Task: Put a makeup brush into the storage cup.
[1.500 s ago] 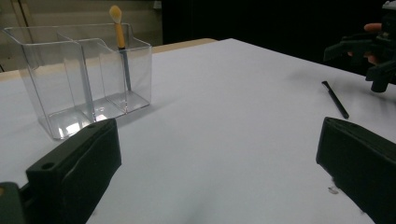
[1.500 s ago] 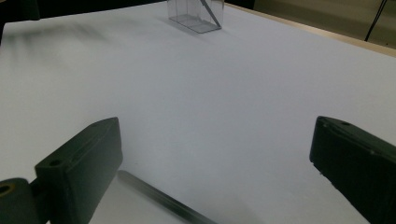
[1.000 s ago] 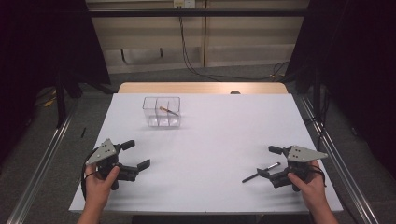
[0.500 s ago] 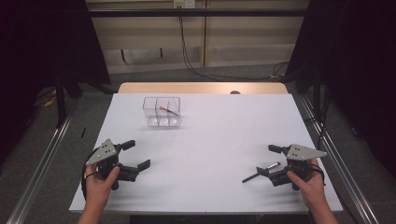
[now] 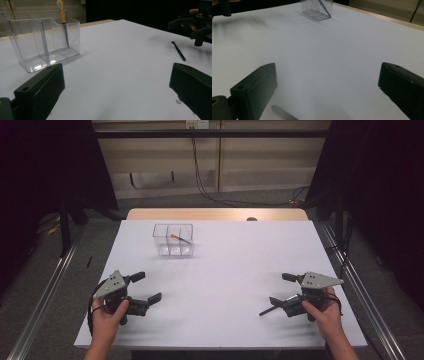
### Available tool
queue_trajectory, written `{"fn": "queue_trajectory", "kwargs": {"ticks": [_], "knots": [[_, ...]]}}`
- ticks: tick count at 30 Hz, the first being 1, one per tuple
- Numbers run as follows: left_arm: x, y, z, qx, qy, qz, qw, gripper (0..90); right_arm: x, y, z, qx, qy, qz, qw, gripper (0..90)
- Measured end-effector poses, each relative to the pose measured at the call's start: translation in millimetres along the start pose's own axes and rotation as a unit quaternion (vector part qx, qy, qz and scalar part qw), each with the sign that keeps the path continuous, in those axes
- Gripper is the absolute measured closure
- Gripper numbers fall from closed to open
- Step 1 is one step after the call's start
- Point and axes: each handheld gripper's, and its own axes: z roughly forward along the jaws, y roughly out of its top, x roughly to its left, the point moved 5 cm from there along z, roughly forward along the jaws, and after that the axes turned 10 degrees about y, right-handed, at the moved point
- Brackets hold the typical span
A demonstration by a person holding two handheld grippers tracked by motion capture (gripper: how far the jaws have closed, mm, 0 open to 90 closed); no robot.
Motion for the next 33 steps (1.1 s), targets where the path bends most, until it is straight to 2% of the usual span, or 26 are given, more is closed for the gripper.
{"fn": "queue_trajectory", "kwargs": {"ticks": [2,6,13,18,22,26,27,29,33], "knots": [[-0.4,-0.8,-0.6,0.001,-0.003,-0.003,1.0,0.0,0.2,1.1,2.5,0.0,0.003,-0.001,1.0,1.9],[-1.1,-1.0,-0.6,0.004,0.001,0.005,1.0,0.0,0.1,0.5,7.4,0.004,0.006,-0.001,1.0,2.0],[-2.9,0.1,2.3,0.005,0.002,0.006,1.0,0.0,-0.9,1.6,7.5,0.027,0.006,-0.003,0.9996,2.0],[-3.8,0.7,3.6,0.006,0.0,0.007,1.0,0.0,-6.8,3.3,4.5,0.043,0.003,0.017,0.9989,2.2],[-3.9,0.1,2.9,0.007,0.001,0.008,0.9999,0.0,-11.0,1.4,4.5,0.068,0.011,0.038,0.9969,2.4],[-3.5,-0.2,2.3,0.007,0.003,0.008,0.9999,0.0,-14.7,-0.2,5.0,0.093,0.013,0.039,0.9948,2.8],[-4.3,-0.3,2.5,0.006,0.002,0.004,1.0,0.0,-15.1,-0.6,5.2,0.102,0.014,0.039,0.994,2.6],[-4.7,-0.5,2.6,0.01,0.003,0.012,0.9999,0.0,-16.5,-1.7,6.0,0.12,0.014,0.039,0.9919,3.1],[-6.0,-0.9,3.2,0.013,0.001,0.014,0.9998,0.0,-18.1,-3.2,7.0,0.152,0.021,0.041,0.9873,3.2]]}}
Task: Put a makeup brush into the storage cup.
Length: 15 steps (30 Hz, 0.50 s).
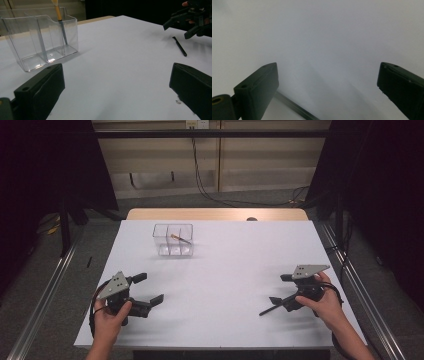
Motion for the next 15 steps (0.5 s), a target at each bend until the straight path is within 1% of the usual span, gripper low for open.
{"fn": "queue_trajectory", "kwargs": {"ticks": [3,7,9,12,15], "knots": [[-0.4,-0.4,-0.2,0.001,0.0,-0.002,1.0,0.0,-0.7,1.1,-0.5,0.028,0.003,-0.006,0.9996,3.4],[0.1,-0.2,-0.3,0.001,0.001,0.001,1.0,0.0,-0.8,4.6,-1.6,0.054,0.006,-0.011,0.9985,3.4],[0.2,-0.7,-0.1,0.003,0.0,0.001,1.0,0.0,-1.2,5.3,-1.2,0.074,0.008,-0.013,0.9971,3.4],[-0.3,-0.7,0.2,0.002,-0.002,0.001,1.0,0.0,-1.6,6.6,-0.1,0.096,0.008,-0.014,0.9952,3.7],[-0.6,-0.7,0.7,0.003,-0.002,0.002,1.0,0.0,-2.3,7.0,0.5,0.123,0.006,-0.017,0.9923,4.3]]}}
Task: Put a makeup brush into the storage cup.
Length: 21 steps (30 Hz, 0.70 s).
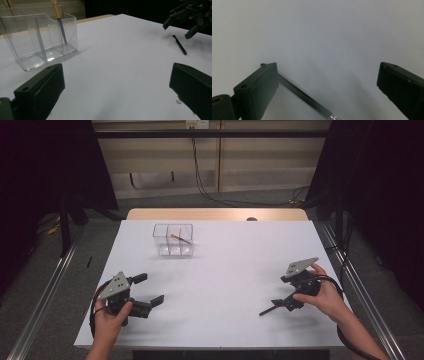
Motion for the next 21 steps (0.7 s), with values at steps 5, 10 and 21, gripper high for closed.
{"fn": "queue_trajectory", "kwargs": {"ticks": [5,10,21], "knots": [[-0.2,0.1,0.3,0.0,0.0,0.001,1.0,0.0,-2.2,1.5,-1.2,0.032,0.003,0.001,0.9995,4.3],[-0.2,0.1,0.6,0.001,0.0,0.0,1.0,0.0,-3.0,1.1,-2.0,0.057,0.004,0.014,0.9983,4.9],[-0.3,0.0,0.8,0.003,0.0,0.002,1.0,0.0,-1.4,0.3,0.2,0.085,0.004,0.006,0.9963,5.7]]}}
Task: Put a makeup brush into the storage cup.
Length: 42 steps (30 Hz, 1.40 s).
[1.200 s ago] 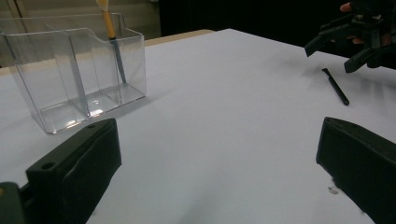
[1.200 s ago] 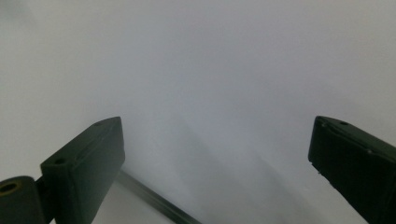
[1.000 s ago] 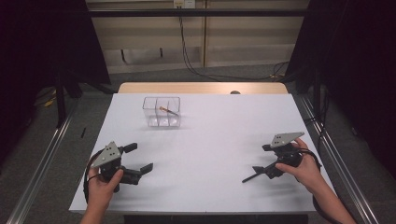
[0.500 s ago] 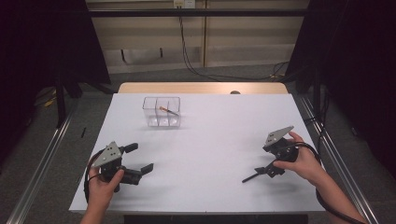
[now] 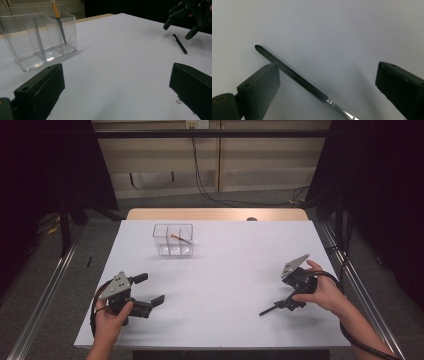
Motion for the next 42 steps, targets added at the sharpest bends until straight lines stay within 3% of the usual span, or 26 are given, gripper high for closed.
{"fn": "queue_trajectory", "kwargs": {"ticks": [6,22,30,34,39,42], "knots": [[-0.2,0.2,-0.1,-0.001,0.0,-0.001,1.0,0.0,2.0,-1.4,-1.0,0.01,0.003,-0.011,0.9999,5.6],[1.4,0.5,0.5,-0.002,0.0,0.001,1.0,0.0,5.0,-9.9,3.7,0.046,0.008,-0.009,0.9989,6.2],[0.9,1.9,1.4,-0.004,0.0,-0.002,1.0,0.0,3.0,-12.0,1.3,0.055,-0.005,-0.014,0.9983,9.7],[0.9,2.2,0.9,-0.004,-0.001,-0.002,1.0,0.0,3.0,-11.3,5.7,0.042,-0.006,-0.009,0.999,11.4],[1.3,1.4,1.1,-0.003,0.0,-0.004,1.0,0.0,4.0,-14.4,11.7,0.066,-0.011,-0.022,0.9975,14.3],[1.7,2.0,0.8,-0.003,0.002,-0.001,1.0,0.0,3.9,-15.4,11.0,0.067,-0.004,-0.023,0.9975,16.3]]}}
